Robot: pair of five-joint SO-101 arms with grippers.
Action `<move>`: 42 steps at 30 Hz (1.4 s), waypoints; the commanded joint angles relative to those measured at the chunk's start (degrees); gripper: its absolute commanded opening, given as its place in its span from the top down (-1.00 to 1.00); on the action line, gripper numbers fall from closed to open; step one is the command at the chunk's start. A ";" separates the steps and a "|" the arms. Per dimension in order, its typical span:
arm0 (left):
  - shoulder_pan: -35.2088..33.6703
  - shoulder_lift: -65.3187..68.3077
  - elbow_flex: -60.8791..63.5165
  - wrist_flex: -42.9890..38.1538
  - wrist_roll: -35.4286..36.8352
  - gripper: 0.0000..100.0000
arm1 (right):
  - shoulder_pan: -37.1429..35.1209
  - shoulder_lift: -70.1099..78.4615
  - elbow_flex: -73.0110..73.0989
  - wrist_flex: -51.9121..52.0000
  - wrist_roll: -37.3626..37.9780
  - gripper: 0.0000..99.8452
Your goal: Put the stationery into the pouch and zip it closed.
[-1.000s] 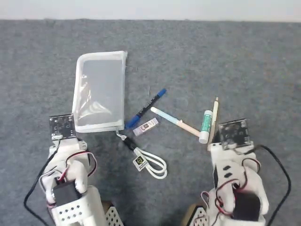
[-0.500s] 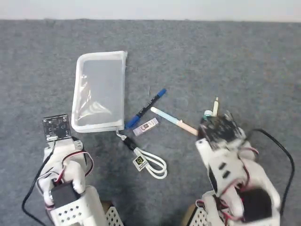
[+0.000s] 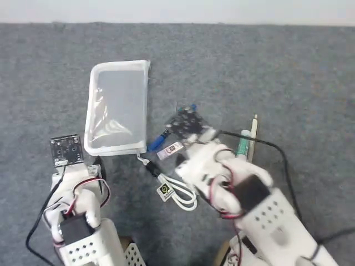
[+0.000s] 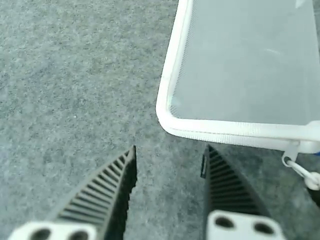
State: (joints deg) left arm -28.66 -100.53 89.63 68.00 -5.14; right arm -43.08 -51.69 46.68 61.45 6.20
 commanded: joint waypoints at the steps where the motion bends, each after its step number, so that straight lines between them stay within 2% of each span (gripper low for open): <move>1: -0.44 -0.79 -1.80 -0.09 0.62 0.60 | -5.05 7.34 -3.34 -6.20 -3.34 0.60; 7: -0.44 -0.79 -1.80 -0.09 0.62 0.60 | -8.66 18.95 -3.43 -14.90 -5.36 0.60; 19: -0.44 -0.79 -1.80 -0.09 2.55 0.59 | -8.75 35.56 -3.69 -25.63 -6.68 0.61; 22: -0.44 -0.79 -1.80 -0.09 2.90 0.59 | -9.01 38.64 -5.89 -25.10 -9.23 0.61; 34: -0.44 -0.79 -1.80 -0.09 2.90 0.59 | -11.82 51.12 -16.53 -17.36 -9.41 0.61; 39: -0.44 -0.79 -1.80 -0.09 2.90 0.59 | -12.35 53.67 -17.05 -17.80 -9.05 0.77; 42: -0.44 -0.79 -1.80 -0.09 2.90 0.59 | -12.09 55.16 -18.55 -17.36 -9.05 0.80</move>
State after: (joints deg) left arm -28.66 -100.53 89.63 68.00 -2.86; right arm -54.86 3.52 32.35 43.52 -2.68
